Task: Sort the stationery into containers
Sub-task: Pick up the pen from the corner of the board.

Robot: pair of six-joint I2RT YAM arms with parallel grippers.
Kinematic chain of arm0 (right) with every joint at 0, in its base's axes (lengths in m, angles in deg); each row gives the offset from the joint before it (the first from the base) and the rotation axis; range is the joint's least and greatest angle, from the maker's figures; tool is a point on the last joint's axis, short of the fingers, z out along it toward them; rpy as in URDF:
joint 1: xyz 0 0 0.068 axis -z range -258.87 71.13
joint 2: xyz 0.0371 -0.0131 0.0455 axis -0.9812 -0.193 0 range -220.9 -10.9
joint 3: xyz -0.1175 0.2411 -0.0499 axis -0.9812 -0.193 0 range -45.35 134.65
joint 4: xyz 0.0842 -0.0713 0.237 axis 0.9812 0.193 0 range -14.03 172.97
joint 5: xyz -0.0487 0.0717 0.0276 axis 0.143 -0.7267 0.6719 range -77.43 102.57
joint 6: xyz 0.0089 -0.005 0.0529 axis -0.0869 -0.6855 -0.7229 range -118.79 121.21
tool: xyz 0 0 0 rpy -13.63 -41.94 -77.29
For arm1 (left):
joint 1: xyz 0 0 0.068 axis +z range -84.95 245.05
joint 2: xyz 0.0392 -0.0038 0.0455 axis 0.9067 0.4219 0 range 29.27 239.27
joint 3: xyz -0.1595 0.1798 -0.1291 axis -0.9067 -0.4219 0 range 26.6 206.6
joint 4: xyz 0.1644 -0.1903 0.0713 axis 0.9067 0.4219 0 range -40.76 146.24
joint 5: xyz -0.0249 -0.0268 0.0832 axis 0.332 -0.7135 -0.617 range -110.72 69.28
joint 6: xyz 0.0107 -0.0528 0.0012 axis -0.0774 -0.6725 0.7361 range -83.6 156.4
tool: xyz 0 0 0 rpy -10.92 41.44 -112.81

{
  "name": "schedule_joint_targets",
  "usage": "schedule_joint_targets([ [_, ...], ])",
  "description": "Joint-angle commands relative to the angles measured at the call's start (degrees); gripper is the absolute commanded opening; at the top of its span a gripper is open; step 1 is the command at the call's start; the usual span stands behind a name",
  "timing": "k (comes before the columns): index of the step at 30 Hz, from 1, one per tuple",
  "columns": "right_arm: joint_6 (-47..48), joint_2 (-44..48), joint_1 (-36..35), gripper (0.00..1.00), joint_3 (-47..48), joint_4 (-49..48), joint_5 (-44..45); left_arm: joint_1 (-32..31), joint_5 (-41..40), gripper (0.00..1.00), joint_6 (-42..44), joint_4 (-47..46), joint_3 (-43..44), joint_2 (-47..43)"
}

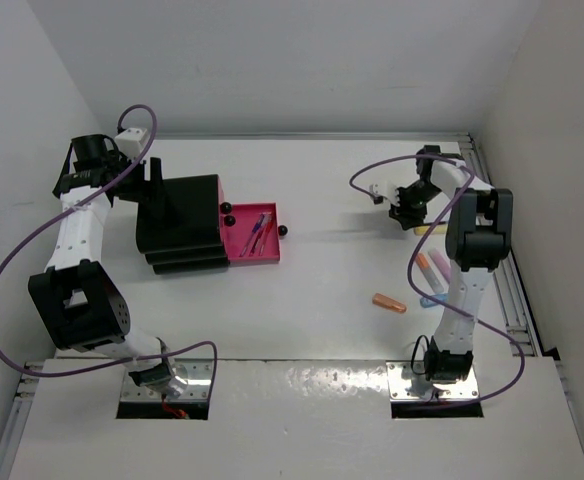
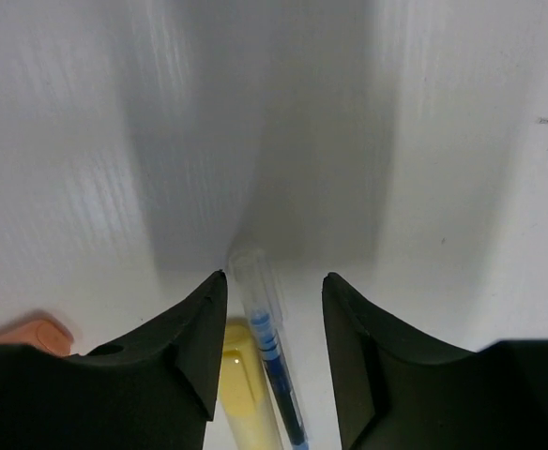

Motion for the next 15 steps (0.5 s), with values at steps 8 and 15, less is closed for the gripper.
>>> schedule_joint_targets([
  [8,14.5,-3.2,1.0,0.35,5.6,4.8,2.3,0.1,-4.8,0.79,1.8,5.9,-1.8,2.8],
  [15,20.6,-3.8,0.5,0.21,2.9,2.5,3.7,0.1,-4.9,0.79,1.9,5.9,-1.7,3.0],
])
